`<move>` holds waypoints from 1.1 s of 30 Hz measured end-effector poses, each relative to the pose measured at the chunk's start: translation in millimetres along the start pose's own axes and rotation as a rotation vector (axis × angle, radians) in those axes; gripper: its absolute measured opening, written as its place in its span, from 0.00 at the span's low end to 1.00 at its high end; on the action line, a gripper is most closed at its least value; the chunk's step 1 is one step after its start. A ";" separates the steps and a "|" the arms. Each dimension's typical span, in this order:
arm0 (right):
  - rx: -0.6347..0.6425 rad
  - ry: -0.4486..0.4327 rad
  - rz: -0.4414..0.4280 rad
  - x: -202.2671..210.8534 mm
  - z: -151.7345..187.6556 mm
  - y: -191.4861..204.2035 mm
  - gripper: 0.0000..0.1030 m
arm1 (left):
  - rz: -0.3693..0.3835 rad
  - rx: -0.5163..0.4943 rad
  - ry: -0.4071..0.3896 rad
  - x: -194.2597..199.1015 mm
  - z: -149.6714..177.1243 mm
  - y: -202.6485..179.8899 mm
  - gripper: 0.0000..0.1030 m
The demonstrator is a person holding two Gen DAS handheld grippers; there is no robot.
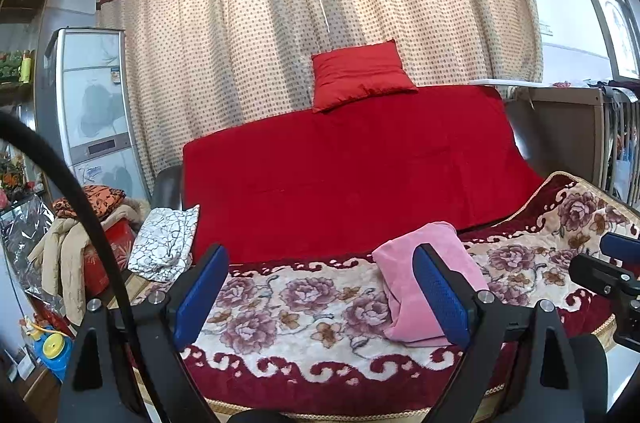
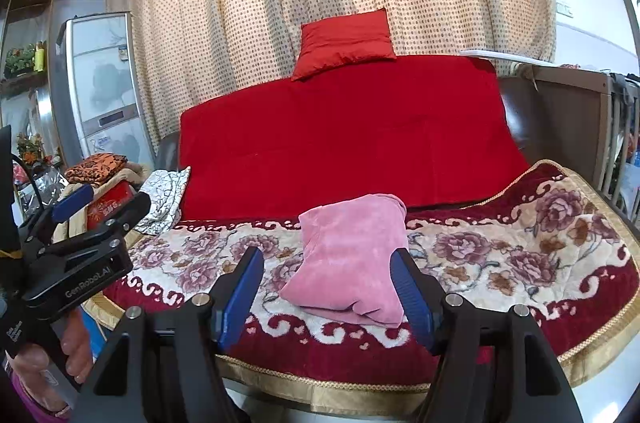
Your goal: Fold large clothes
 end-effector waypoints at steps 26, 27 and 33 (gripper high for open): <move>0.179 -0.140 0.205 30.3 3.7 54.9 0.68 | -0.001 0.039 -0.032 27.9 6.5 31.8 0.91; 0.179 -0.142 0.204 31.9 2.9 56.2 0.68 | -0.001 0.039 -0.034 28.7 6.2 31.5 0.91; 0.177 -0.161 0.200 39.5 -0.9 56.9 0.68 | -0.012 0.038 -0.051 34.4 2.7 31.4 0.91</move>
Point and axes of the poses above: each gripper's, at about its wrist camera, not at the fingertips, and x roughly against the way its jaws point, y to its left, z to its underside, the point moved 4 cm from there along -x, roughly the way its jaws point, and after that the axes turned 9 degrees about -x, right-handed, at the moved point
